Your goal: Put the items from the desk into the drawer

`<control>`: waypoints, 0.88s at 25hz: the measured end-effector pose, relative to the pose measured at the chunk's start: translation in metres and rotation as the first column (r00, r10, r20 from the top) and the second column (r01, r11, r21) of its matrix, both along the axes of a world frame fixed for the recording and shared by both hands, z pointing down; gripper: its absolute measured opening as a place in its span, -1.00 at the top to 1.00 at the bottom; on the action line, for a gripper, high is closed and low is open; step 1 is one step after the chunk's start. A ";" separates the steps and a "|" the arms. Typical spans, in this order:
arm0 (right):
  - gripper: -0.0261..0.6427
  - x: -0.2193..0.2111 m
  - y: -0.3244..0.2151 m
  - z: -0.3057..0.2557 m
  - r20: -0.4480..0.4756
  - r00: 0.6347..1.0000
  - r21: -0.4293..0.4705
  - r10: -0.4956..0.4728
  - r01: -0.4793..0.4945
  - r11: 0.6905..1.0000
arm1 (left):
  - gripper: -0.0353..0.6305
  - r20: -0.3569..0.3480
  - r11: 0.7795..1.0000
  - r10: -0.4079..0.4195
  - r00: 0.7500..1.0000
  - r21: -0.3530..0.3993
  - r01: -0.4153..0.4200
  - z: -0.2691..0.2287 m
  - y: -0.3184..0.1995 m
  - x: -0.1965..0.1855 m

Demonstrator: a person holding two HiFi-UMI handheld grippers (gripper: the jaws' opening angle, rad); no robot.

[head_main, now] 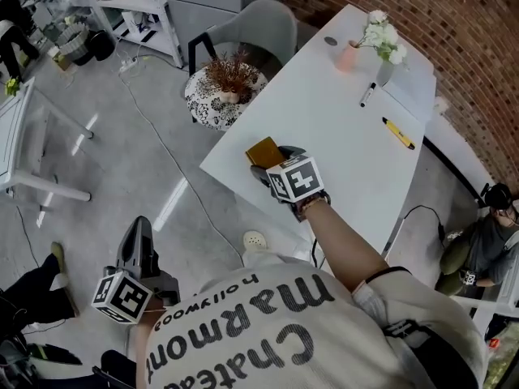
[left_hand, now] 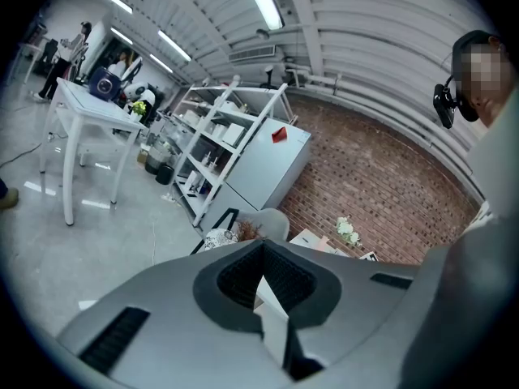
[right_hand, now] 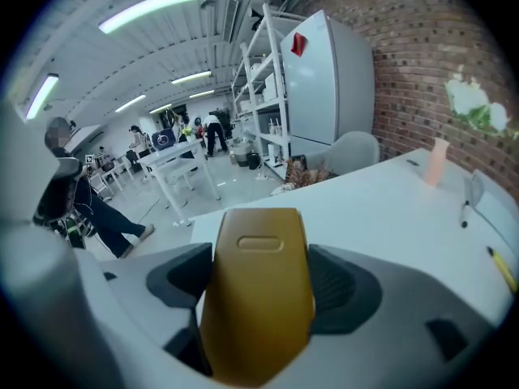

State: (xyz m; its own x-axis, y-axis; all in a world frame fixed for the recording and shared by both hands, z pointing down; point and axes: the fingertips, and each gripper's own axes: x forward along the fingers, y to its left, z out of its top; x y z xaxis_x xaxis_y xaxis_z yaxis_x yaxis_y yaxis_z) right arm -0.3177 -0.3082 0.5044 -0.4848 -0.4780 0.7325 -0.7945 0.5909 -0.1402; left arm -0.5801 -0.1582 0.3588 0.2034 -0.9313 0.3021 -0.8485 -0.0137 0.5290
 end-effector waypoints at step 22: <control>-0.21 0.031 0.123 -0.051 0.201 0.963 0.029 0.181 -0.190 0.981 | 0.89 -0.030 0.984 0.177 0.984 0.038 -0.176 -0.005 0.077 0.037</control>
State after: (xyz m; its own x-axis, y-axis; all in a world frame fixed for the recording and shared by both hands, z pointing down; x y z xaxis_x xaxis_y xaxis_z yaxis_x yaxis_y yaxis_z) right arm -0.2863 -0.1850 0.4537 -0.5163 -0.6052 0.6060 -0.8505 0.4455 -0.2796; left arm -0.5436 -0.0815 0.3540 0.3746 -0.8899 0.2601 -0.8134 -0.1808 0.5529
